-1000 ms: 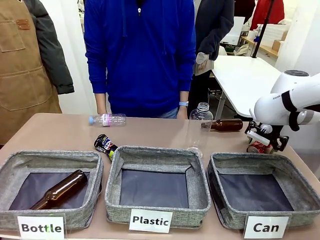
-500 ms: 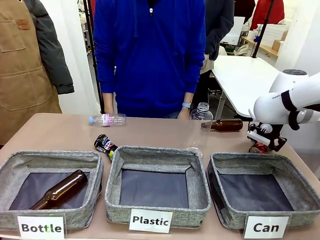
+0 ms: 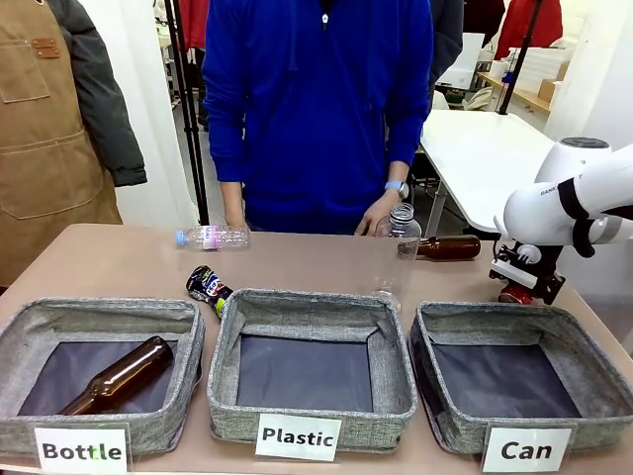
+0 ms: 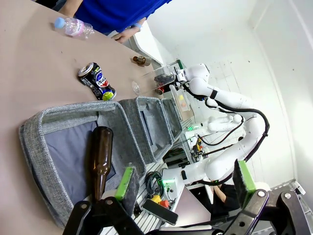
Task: Sort the can waste into the basket.
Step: Pick up the can waste from the table and place it in the right Fabric basket.
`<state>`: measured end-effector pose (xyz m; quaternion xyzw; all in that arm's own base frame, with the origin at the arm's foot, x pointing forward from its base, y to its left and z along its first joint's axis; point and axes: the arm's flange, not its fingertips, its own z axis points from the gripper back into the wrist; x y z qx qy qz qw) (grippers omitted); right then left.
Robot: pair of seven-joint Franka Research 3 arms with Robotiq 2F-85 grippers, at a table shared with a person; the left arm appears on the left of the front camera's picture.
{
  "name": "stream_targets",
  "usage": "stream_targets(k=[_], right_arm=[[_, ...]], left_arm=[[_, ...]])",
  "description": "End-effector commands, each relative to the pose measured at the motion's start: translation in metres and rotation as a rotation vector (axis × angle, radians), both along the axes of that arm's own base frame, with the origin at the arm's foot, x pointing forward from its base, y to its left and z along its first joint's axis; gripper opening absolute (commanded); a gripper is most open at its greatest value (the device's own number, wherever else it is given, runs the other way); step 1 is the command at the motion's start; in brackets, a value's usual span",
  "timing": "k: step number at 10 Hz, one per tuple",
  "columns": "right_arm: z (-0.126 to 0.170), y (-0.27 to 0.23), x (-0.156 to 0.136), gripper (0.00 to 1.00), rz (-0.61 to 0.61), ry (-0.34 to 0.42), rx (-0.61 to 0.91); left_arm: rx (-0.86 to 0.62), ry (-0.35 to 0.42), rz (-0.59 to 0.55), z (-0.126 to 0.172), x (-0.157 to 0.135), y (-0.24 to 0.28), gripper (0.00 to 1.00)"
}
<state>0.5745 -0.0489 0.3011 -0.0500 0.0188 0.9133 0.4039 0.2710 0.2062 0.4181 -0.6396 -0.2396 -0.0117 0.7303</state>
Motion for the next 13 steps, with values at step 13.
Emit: stream_targets(k=[13], right_arm=[[0.157,0.025,-0.215,0.00,-0.687,-0.020,0.552]], left_arm=[[0.002,-0.019,-0.012,0.000,-0.002,0.000,1.00]])
